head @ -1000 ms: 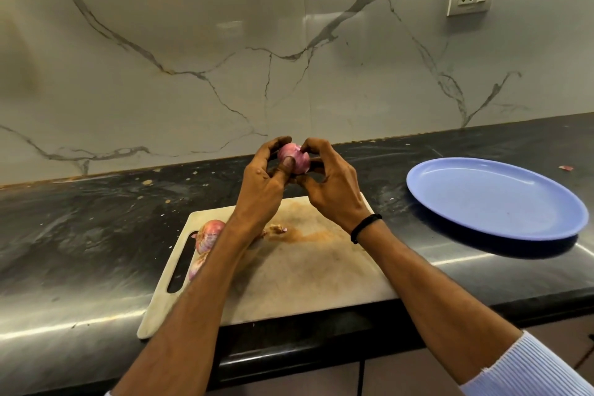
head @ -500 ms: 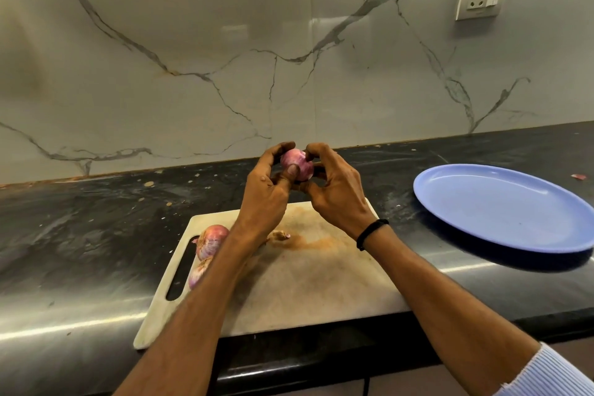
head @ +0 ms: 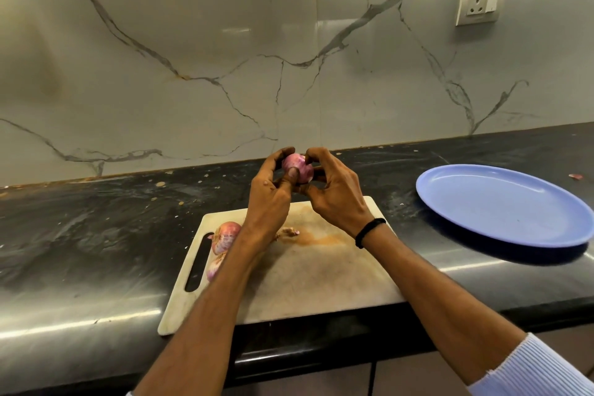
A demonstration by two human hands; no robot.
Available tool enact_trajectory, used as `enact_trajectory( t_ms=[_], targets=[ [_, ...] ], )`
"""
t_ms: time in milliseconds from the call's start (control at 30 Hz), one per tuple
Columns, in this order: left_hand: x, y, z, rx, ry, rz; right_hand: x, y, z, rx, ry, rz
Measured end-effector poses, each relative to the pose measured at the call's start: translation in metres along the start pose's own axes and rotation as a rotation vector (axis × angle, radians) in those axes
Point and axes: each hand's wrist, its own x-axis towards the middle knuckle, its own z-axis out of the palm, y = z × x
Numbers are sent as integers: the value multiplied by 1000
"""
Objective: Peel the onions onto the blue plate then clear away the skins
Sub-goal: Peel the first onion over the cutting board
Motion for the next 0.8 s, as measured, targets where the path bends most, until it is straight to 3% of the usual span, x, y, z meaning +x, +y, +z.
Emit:
enact_trajectory(
  t_ms=[800],
  targets=[
    [1, 4, -7, 7, 28, 44, 13, -8, 1, -56, -31, -54]
  ],
)
